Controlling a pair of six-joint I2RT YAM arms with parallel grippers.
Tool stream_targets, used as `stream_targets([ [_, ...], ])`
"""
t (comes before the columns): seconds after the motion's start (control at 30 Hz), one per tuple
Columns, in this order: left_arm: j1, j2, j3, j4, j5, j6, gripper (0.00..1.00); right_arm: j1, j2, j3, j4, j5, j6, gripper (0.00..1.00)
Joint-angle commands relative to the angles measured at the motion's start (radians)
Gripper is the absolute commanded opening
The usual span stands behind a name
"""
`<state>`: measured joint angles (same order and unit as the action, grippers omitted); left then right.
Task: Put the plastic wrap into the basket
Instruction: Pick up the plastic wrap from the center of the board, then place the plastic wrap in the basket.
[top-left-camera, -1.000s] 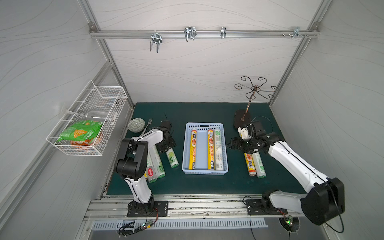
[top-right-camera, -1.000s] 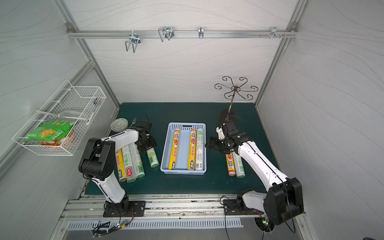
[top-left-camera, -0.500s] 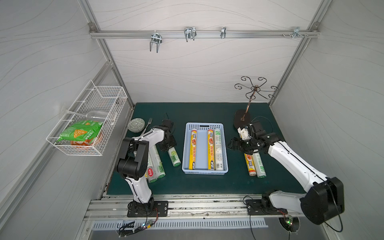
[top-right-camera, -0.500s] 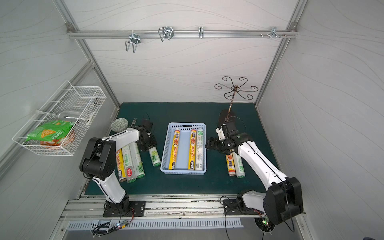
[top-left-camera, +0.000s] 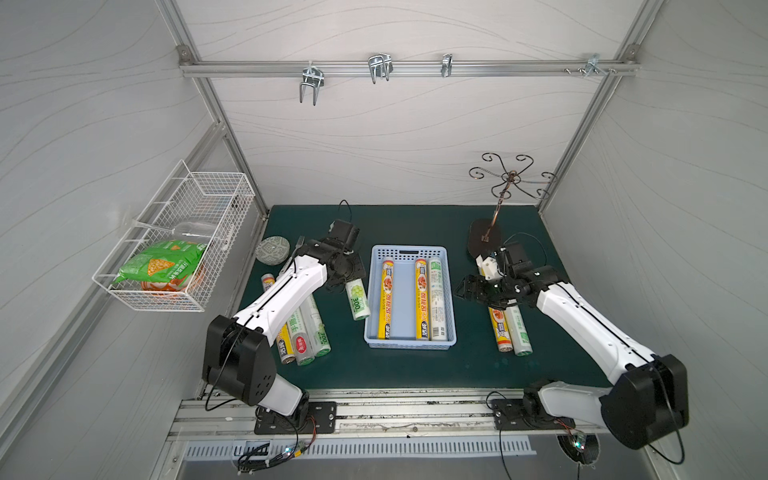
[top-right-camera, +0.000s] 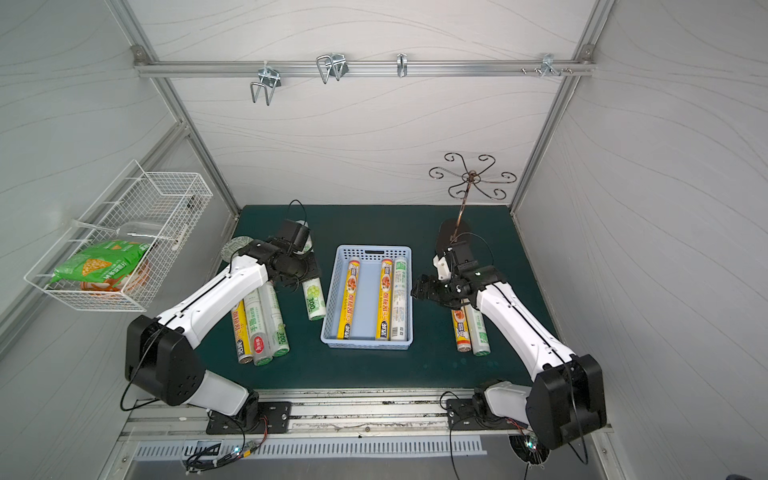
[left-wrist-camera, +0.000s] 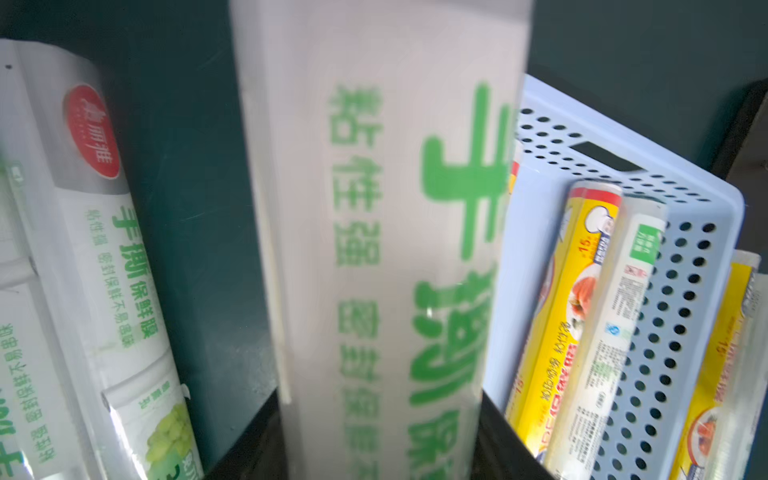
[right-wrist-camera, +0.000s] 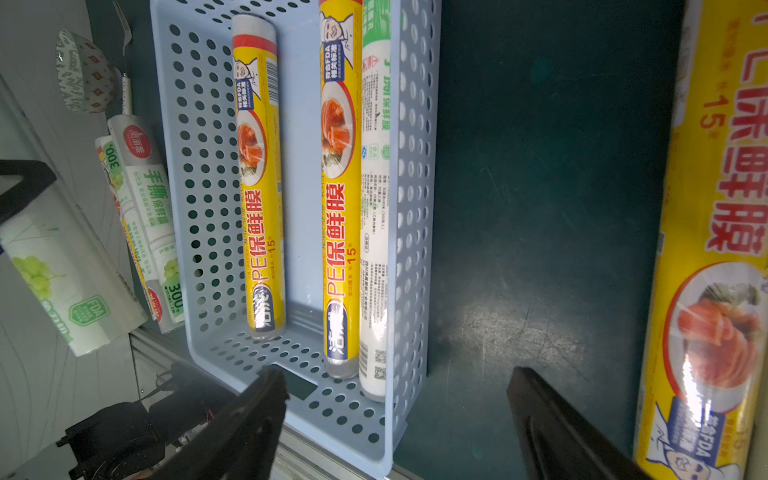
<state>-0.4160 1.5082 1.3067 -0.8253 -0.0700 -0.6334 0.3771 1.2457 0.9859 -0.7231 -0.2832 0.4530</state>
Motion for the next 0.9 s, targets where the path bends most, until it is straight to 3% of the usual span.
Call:
stream_targets([
  [0.0,-0.064,-0.018,0.084,-0.001,-0.031,-0.013,0.36,-0.006,-0.026,-0.013,-0.010,-0.012,-0.002,0.89],
  [0.4,-0.252,0.109,0.169,0.053,0.000,-0.042,0.34,-0.010,-0.036,-0.016,-0.018,-0.007,-0.005,0.89],
  [0.87,-0.303,0.240,0.183,0.124,0.043,-0.047,0.34,-0.012,-0.029,-0.023,-0.016,-0.005,-0.009,0.88],
])
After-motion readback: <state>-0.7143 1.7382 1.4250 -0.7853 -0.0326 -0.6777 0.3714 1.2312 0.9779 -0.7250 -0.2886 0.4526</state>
